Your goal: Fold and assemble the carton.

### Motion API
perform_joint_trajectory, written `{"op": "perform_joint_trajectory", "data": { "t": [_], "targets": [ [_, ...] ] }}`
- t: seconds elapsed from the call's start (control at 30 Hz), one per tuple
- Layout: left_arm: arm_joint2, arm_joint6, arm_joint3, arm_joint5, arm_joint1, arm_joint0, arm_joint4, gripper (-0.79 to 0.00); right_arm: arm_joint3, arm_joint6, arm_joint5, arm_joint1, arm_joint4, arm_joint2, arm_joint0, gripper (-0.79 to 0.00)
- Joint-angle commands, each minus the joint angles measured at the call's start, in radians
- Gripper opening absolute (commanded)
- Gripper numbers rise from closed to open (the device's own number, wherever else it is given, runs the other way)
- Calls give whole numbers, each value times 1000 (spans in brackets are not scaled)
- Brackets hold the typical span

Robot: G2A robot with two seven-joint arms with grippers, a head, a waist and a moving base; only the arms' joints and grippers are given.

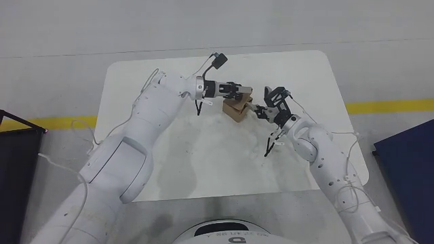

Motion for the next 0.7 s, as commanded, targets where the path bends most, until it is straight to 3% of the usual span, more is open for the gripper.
{"op": "perform_joint_trajectory", "data": {
  "t": [0.0, 0.13, 0.53, 0.67],
  "targets": [
    [1, -2, 0, 1, -1, 0, 3, -179, -4, -1, 5, 1, -4, 6, -5, -77],
    [2, -3, 2, 4, -2, -1, 11, -179, -9, 1, 23, 4, -24, 17, -13, 0],
    [2, -2, 3, 7, -5, -4, 25, -175, -3, -38, 80, 1, -2, 36, -3, 0],
    [3, -1, 4, 10, -7, -3, 29, -175, 22, -36, 88, -5, 2, 16, 20, -43]
  ]
}}
